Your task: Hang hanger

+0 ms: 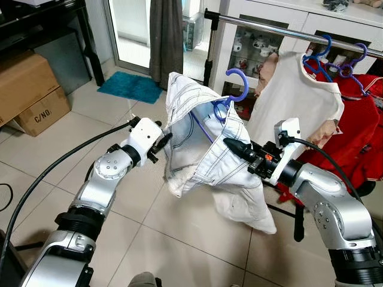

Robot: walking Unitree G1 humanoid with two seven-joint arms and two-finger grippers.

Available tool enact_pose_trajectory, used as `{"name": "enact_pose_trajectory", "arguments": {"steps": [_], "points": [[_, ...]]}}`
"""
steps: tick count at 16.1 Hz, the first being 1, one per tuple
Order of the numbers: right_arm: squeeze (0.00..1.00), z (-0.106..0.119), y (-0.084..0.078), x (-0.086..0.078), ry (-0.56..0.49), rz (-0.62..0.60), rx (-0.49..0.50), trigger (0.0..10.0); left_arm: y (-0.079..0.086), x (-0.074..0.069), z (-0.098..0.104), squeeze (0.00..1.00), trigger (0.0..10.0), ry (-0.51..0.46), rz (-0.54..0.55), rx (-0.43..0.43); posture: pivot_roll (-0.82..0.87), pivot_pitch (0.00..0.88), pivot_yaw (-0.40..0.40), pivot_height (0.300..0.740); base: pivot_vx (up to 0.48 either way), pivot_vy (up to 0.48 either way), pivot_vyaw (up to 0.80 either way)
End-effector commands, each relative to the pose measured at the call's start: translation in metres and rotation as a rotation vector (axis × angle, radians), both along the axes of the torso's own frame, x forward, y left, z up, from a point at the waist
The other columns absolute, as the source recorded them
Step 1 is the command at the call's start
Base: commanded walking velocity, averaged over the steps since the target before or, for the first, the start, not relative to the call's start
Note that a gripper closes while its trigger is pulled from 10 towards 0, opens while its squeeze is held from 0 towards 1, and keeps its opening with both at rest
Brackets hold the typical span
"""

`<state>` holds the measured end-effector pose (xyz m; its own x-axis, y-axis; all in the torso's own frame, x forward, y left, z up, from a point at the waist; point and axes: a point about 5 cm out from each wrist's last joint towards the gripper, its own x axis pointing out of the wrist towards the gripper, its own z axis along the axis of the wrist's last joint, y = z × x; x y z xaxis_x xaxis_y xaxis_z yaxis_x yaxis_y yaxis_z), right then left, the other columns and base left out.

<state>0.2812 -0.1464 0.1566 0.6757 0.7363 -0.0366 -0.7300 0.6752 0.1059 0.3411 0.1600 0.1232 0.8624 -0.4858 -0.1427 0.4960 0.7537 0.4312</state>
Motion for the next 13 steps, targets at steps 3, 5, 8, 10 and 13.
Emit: {"name": "enact_pose_trajectory", "arguments": {"steps": [3, 5, 8, 10, 13], "points": [[0.0, 0.02, -0.002, 0.001, -0.095, 0.018, 0.031, 0.0, 0.004, 0.005, 0.005, 0.0, 0.0, -0.013, 0.017, -0.008, 0.03, 0.0, -0.067, 0.74, 0.0, 0.0, 0.0], [0.0, 0.021, 0.0, 0.001, -0.096, 0.031, 0.038, 0.0, 0.007, 0.007, 0.005, 0.0, 0.0, -0.009, 0.029, -0.036, 0.04, 0.0, -0.07, 0.74, 0.0, 0.0, 0.0], [0.0, 0.021, 0.001, -0.001, -0.096, 0.043, 0.043, 0.0, 0.01, 0.008, 0.006, 0.0, 0.0, -0.011, 0.027, -0.026, 0.03, 0.0, -0.072, 0.74, 0.0, 0.0, 0.0], [0.0, 0.021, 0.001, -0.002, -0.094, 0.045, 0.042, 0.0, 0.012, 0.007, 0.007, 0.0, 0.0, -0.011, 0.017, -0.025, 0.04, 0.0, -0.073, 0.74, 0.0, 0.0, 0.0], [0.0, 0.02, 0.001, -0.001, -0.091, 0.045, 0.04, 0.0, 0.018, 0.006, 0.007, 0.0, 0.0, -0.011, 0.016, -0.027, 0.04, 0.0, -0.072, 0.74, 0.0, 0.0, 0.0]]}}
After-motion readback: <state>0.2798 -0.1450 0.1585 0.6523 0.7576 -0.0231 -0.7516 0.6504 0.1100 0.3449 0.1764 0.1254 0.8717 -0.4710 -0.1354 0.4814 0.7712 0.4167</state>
